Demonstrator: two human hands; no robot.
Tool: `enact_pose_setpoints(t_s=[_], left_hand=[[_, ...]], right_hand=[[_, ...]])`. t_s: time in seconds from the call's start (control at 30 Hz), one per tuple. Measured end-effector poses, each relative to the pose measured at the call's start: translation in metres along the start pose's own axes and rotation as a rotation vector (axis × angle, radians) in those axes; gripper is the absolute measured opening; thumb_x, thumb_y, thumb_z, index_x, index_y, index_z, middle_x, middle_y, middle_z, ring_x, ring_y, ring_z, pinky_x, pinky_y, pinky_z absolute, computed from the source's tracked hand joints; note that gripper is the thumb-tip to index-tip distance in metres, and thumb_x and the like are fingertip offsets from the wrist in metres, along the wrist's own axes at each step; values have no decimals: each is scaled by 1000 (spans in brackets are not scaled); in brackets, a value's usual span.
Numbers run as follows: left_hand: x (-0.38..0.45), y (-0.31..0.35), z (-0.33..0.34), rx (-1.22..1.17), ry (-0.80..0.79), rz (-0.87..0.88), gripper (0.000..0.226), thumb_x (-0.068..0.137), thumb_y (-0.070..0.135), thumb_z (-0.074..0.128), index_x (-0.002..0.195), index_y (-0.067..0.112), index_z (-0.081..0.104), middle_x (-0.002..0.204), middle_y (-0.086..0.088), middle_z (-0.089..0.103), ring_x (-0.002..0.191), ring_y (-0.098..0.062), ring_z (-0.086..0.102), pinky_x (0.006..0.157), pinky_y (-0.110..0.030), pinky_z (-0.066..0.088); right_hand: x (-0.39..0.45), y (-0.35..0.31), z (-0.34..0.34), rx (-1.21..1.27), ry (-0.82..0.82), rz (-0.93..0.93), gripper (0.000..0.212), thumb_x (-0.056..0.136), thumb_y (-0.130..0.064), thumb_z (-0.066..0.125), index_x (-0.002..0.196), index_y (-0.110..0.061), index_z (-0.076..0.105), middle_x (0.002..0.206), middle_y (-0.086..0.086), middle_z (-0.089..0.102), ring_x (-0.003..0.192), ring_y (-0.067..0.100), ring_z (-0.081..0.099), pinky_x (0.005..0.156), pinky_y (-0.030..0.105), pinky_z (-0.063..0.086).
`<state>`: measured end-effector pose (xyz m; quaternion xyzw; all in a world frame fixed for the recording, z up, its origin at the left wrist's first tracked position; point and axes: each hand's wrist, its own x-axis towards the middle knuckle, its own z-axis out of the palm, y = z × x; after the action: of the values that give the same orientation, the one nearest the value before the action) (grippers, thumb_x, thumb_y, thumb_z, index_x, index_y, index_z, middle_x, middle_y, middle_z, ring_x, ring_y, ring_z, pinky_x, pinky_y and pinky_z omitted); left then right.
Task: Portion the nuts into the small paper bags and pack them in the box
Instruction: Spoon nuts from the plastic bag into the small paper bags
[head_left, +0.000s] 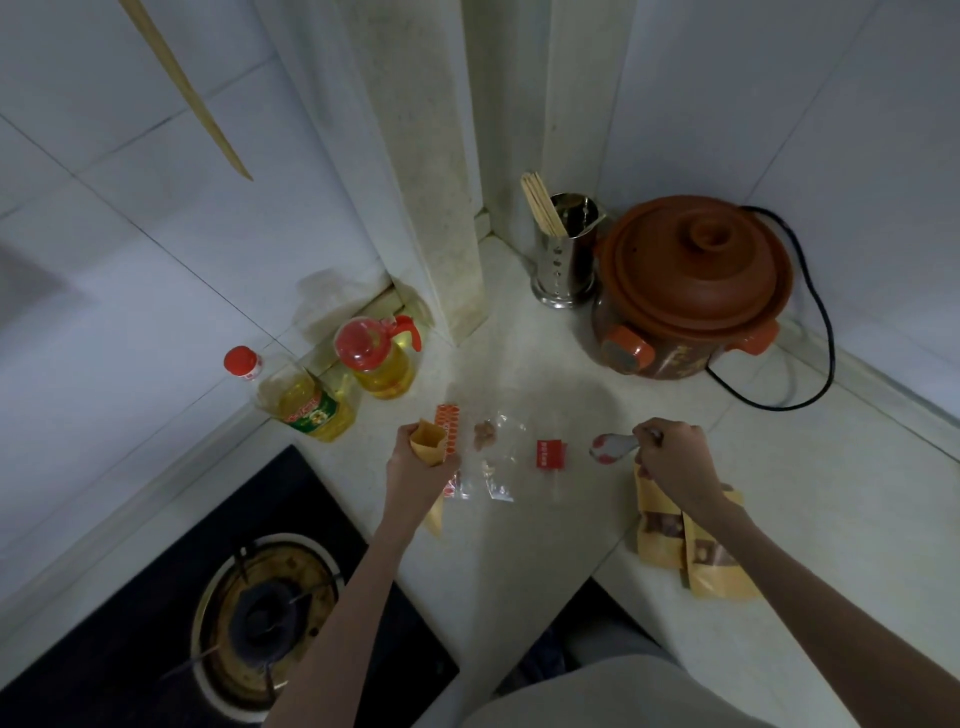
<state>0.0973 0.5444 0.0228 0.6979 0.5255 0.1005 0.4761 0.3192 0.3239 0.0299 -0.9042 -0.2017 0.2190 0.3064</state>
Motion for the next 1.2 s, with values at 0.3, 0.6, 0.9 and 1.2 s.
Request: enact_pose_setpoints(t_s=[0.3,0.6,0.9,1.2], left_hand=[[7,-7,8,12,-8,-35,52,76,19,80,119,20,51,94,5,61,78,-8,59,62,-17,47],[9,-12,10,-24,-31,-57,50,75,19,81,113,26,49,92,11,60,78,-4,61,50,-8,46],[14,-20,13,-26,-28,-102,53,71,20,83,111,26,50,91,10,61,79,-4,62,49,-7,44],[26,-28,20,17,-20,-172,56,70,15,81,117,17,51,113,-6,56,97,-20,59,60,-16,43]], right_hand=[[8,-1,9,16,-26,5,20,90,0,49,85,-1,68,63,9,65,49,17,63,51,32,55],[13,3,18,40,-38,-16,21,93,-2,49,92,2,69,69,12,66,52,21,64,51,29,55],[16,5,28,26,-65,-15,21,94,-5,49,99,2,68,76,13,68,58,26,66,61,41,58],[20,7,40,52,-101,3,20,95,-9,49,97,-2,68,70,7,65,50,14,64,47,25,56]])
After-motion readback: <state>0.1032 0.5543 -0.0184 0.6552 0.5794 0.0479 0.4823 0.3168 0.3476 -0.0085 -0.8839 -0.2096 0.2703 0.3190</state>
